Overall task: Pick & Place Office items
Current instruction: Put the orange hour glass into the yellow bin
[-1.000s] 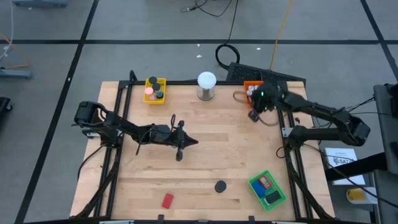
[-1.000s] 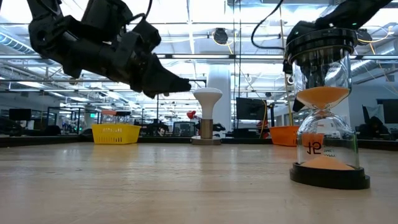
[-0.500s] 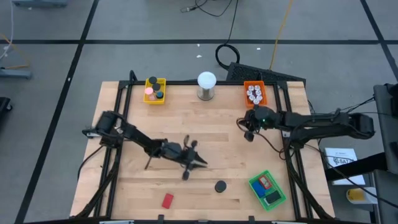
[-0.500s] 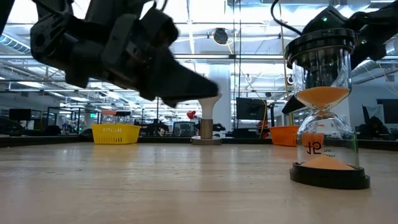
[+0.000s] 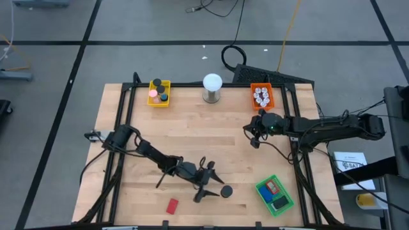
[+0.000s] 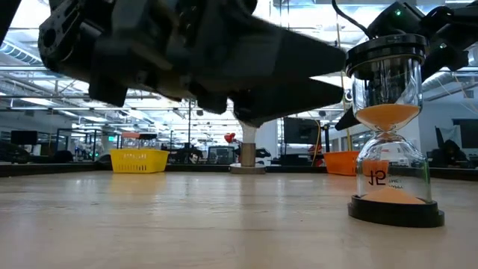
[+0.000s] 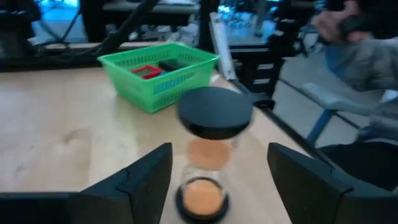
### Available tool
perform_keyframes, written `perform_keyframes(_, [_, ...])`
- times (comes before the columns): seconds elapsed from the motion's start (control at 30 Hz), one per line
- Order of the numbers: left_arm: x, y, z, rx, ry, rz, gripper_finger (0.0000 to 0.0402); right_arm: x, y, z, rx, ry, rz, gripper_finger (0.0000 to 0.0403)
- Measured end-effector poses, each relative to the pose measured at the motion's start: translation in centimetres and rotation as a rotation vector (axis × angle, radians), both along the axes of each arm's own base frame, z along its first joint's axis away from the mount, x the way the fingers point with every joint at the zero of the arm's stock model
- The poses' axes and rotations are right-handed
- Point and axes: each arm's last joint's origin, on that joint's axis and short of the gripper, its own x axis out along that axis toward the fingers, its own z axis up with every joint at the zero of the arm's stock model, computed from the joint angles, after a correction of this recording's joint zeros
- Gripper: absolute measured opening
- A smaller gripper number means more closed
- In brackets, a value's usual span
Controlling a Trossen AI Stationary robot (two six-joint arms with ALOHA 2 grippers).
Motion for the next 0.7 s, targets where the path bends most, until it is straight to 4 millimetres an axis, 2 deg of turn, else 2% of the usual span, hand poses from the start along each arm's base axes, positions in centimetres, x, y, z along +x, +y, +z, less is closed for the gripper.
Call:
perform_keyframes(0.17, [1.1, -0.2, 0.3, -0.003, 0.045, 0.051, 0.0282, 0.1, 0.0, 0.1, -0.004, -0.009, 0.001, 0.0000])
perform_keyframes(0.57, [3.0, -1.0, 1.1, 0.012, 0.088, 0.022, 0.0283, 0.2, 0.0, 0.4, -0.031, -0.036, 0.016, 0.0000])
perform_keyframes(0.7, [3.9, -1.2, 0.7, 0.010, 0.100, 0.009, 0.0283, 0.3, 0.0, 0.4, -0.034, -0.039, 0.018, 0.0000])
